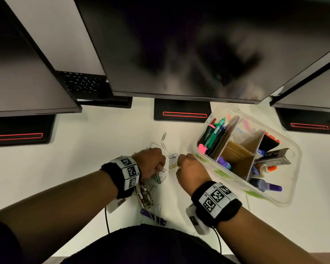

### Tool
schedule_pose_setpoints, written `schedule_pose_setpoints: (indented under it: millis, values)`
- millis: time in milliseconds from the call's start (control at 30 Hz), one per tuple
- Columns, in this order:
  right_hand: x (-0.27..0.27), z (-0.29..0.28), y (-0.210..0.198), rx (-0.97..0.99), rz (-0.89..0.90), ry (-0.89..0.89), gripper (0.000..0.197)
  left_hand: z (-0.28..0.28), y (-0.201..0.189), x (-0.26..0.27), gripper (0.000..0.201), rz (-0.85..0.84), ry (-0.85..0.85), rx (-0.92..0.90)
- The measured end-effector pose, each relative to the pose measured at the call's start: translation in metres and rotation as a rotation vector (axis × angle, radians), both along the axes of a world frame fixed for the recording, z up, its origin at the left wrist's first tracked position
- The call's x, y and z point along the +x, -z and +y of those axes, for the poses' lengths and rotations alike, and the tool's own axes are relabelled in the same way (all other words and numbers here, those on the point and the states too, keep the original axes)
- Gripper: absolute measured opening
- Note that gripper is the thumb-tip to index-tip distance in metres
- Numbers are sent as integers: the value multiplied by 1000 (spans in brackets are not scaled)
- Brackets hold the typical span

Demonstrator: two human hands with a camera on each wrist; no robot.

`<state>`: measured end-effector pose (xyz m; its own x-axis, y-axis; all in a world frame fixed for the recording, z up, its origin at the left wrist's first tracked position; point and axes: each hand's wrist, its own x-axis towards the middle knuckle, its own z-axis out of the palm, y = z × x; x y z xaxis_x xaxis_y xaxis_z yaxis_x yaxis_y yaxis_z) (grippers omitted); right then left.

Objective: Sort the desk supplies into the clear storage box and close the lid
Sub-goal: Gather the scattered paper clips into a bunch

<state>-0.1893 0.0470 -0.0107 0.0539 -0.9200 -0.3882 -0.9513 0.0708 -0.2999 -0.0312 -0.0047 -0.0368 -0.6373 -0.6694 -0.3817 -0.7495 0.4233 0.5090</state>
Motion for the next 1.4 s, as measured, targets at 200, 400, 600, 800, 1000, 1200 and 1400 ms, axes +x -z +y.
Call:
schedule_pose_setpoints:
  millis: [200,400,600,800,1000,1200,1400]
  values:
    - [-33,19,-56,-340,-208,134,6,-2,-47,-26,20,281,-107,-160]
    - [-98,31,-62,-392,-251,373,11,9,-71,-58,12,360,-144,-79]
    - [-120,49,-48,-406,-355,487,11,17,-77,-72,11,325,-138,-74]
    - [-121,46,-48,-407,-340,507,21,20,-89,-117,28,427,-69,-33]
    - [-116,44,-51,-368,-373,447,15,15,-76,-106,24,416,-91,-83]
    - [-69,40,-48,-356,-406,242,14,0,-45,-7,24,140,-154,-190]
    - [-12,44,-8,200,-149,-381,47,12,-9,78,36,-201,-123,-88]
